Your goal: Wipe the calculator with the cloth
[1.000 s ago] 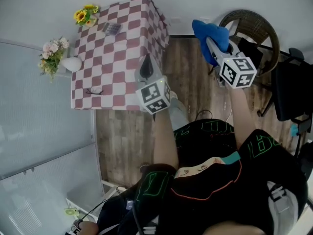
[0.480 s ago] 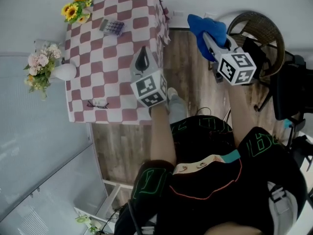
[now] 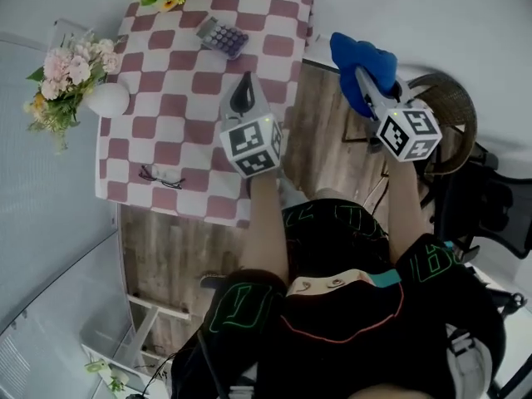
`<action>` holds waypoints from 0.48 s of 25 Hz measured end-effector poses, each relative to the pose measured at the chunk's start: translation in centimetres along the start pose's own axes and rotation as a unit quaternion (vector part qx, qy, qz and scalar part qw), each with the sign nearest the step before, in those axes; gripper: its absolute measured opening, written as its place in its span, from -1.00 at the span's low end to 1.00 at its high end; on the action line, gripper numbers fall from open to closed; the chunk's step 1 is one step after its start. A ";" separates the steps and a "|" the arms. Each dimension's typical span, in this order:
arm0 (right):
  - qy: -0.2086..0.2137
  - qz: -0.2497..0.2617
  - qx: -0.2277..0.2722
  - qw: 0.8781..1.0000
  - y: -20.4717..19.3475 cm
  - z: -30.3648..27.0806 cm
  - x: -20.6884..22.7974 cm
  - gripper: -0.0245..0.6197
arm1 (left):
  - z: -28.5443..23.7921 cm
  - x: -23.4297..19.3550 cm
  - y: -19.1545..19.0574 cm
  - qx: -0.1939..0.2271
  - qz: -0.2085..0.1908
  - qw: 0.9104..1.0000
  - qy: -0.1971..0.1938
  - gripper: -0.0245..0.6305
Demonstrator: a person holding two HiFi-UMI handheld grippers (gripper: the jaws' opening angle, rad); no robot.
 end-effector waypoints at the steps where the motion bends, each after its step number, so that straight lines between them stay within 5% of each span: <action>1: 0.002 0.002 -0.006 1.000 0.1 -0.6 -0.1 -0.58 | -0.1 -0.6 0.0 -0.001 0.004 1.000 0.004 -0.89; 12: 0.100 0.038 -0.029 0.994 2.9 -9.2 -1.1 -0.58 | -1.9 -3.9 -0.5 -0.014 0.037 0.996 0.084 -0.89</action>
Point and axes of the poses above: the fingertips, and each gripper's own axes: z backward along the fingers, x to its right, y out of its top, the point moved 8 cm from there along z, backward along the fingers, and after that the axes turned 11 degrees about -x, right-handed, at the moved point
